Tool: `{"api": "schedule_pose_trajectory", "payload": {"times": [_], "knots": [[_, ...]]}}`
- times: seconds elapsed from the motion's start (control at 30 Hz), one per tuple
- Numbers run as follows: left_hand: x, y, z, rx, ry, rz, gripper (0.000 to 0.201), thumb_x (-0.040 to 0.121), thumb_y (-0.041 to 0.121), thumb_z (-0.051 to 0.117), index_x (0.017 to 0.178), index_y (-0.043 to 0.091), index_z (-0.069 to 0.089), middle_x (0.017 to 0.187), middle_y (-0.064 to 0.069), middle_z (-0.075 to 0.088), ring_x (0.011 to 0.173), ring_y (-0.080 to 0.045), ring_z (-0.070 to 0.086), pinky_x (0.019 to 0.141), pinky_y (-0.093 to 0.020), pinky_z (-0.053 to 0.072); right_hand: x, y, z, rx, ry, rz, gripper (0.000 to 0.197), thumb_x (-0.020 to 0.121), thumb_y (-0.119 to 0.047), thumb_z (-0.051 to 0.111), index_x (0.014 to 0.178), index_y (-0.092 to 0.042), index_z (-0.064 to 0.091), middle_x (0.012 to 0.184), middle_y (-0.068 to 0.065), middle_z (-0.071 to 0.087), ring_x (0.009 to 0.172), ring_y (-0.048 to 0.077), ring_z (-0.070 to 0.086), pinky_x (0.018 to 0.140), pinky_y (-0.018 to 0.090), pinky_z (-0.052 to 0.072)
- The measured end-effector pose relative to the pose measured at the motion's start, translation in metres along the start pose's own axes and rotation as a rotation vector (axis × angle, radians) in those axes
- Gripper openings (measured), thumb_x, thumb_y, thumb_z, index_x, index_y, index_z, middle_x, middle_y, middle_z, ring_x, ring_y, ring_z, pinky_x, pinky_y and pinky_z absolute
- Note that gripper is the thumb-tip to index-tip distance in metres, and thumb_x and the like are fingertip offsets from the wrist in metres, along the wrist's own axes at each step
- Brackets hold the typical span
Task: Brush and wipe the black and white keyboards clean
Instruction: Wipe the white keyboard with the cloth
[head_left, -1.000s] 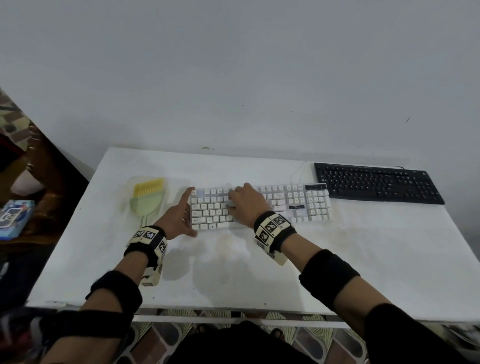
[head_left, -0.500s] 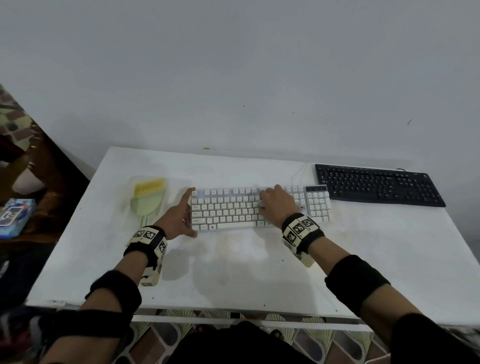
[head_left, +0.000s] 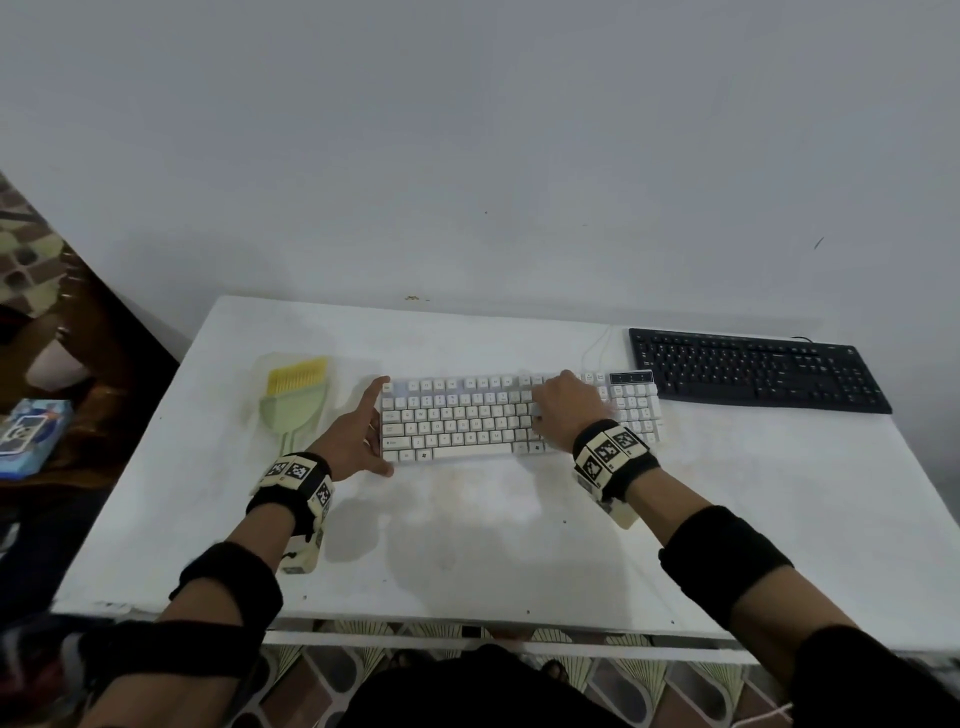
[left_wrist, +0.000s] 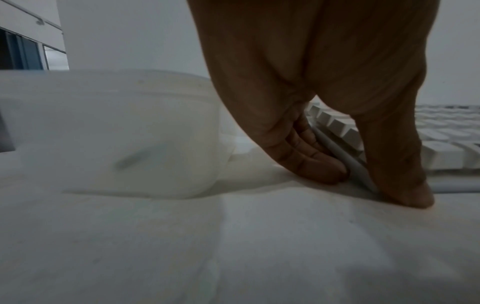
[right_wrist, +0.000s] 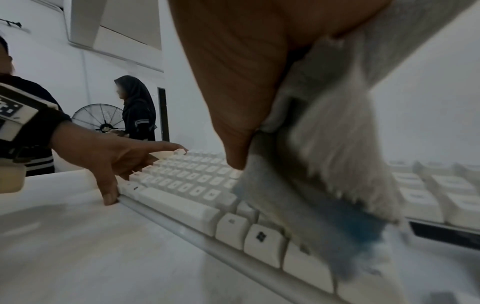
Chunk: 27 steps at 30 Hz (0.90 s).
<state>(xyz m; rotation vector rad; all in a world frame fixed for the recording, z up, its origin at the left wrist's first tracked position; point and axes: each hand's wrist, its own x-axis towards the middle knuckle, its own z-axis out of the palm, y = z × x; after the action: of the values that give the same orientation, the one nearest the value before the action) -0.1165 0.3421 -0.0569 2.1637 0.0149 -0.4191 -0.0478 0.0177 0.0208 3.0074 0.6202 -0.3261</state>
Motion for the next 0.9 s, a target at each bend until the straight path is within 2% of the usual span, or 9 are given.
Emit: {"api": "schedule_pose_trajectory", "payload": {"times": [0.07, 0.17, 0.3, 0.43, 0.57, 0.63, 0.73, 0.9], "knots": [[0.0, 0.0, 0.0, 0.007, 0.004, 0.003, 0.141, 0.065, -0.009, 0.091, 0.162, 0.037, -0.001, 0.104, -0.006, 0.064, 0.083, -0.018, 0.069, 0.068, -0.021, 0.057, 0.004, -0.012, -0.001, 0.002, 0.02, -0.049, 0.012, 0.094, -0.019, 0.055, 0.097, -0.009, 0.061, 0.098, 0.009, 0.058, 0.084, 0.02, 0.047, 0.07, 0.033, 0.048], [0.0, 0.0, 0.0, 0.01, 0.009, 0.002, 0.141, 0.065, -0.008, 0.092, 0.162, 0.038, 0.0, 0.105, -0.008, 0.064, 0.082, -0.018, 0.07, 0.067, -0.021, 0.057, 0.006, -0.019, 0.003, 0.037, 0.055, -0.092, 0.011, 0.094, -0.021, 0.053, 0.086, -0.014, 0.054, 0.092, 0.007, 0.058, 0.093, 0.024, 0.054, 0.068, 0.036, 0.047], [0.001, 0.0, 0.0, 0.013, 0.005, 0.002, 0.141, 0.065, -0.008, 0.092, 0.162, 0.037, 0.0, 0.104, -0.006, 0.065, 0.082, -0.016, 0.07, 0.067, -0.02, 0.057, -0.003, 0.005, 0.004, 0.023, 0.013, 0.05, 0.013, 0.093, -0.017, 0.055, 0.098, -0.009, 0.064, 0.099, 0.009, 0.062, 0.097, 0.025, 0.061, 0.079, 0.037, 0.058], [0.0, -0.001, 0.0, 0.008, 0.003, 0.01, 0.141, 0.066, -0.008, 0.091, 0.161, 0.038, -0.001, 0.103, -0.005, 0.065, 0.081, -0.016, 0.069, 0.067, -0.02, 0.057, -0.006, 0.018, 0.0, 0.006, 0.008, 0.147, 0.011, 0.091, -0.012, 0.054, 0.092, -0.009, 0.065, 0.095, 0.01, 0.065, 0.093, 0.026, 0.065, 0.076, 0.035, 0.058], [0.001, -0.001, 0.0, 0.005, 0.005, 0.014, 0.141, 0.065, -0.008, 0.091, 0.161, 0.04, 0.0, 0.104, -0.008, 0.066, 0.083, -0.018, 0.07, 0.068, -0.021, 0.057, -0.004, 0.001, 0.003, 0.064, 0.072, 0.055, 0.014, 0.093, -0.021, 0.055, 0.09, -0.01, 0.064, 0.092, 0.007, 0.065, 0.093, 0.024, 0.06, 0.066, 0.031, 0.05], [0.0, -0.001, 0.001, 0.0, 0.008, 0.012, 0.141, 0.065, -0.009, 0.091, 0.161, 0.04, 0.0, 0.104, -0.008, 0.065, 0.082, -0.018, 0.069, 0.068, -0.022, 0.057, -0.001, -0.012, 0.006, 0.082, 0.094, -0.01, 0.015, 0.094, -0.022, 0.052, 0.087, -0.011, 0.058, 0.09, 0.007, 0.065, 0.096, 0.024, 0.057, 0.065, 0.034, 0.05], [0.0, -0.001, 0.001, -0.004, 0.012, 0.014, 0.141, 0.065, -0.009, 0.091, 0.161, 0.04, 0.0, 0.104, -0.009, 0.064, 0.082, -0.019, 0.069, 0.067, -0.022, 0.058, 0.001, -0.017, 0.009, 0.082, 0.069, -0.019, 0.015, 0.096, -0.023, 0.052, 0.093, -0.01, 0.06, 0.095, 0.008, 0.065, 0.102, 0.025, 0.055, 0.072, 0.038, 0.054], [0.002, -0.005, 0.001, -0.003, 0.007, 0.015, 0.141, 0.064, -0.009, 0.091, 0.159, 0.045, 0.001, 0.102, -0.009, 0.064, 0.081, -0.02, 0.069, 0.07, -0.023, 0.058, -0.003, 0.012, 0.008, 0.068, 0.039, 0.213, 0.017, 0.095, -0.016, 0.053, 0.104, -0.007, 0.065, 0.106, 0.011, 0.066, 0.098, 0.027, 0.064, 0.085, 0.038, 0.058]]}}
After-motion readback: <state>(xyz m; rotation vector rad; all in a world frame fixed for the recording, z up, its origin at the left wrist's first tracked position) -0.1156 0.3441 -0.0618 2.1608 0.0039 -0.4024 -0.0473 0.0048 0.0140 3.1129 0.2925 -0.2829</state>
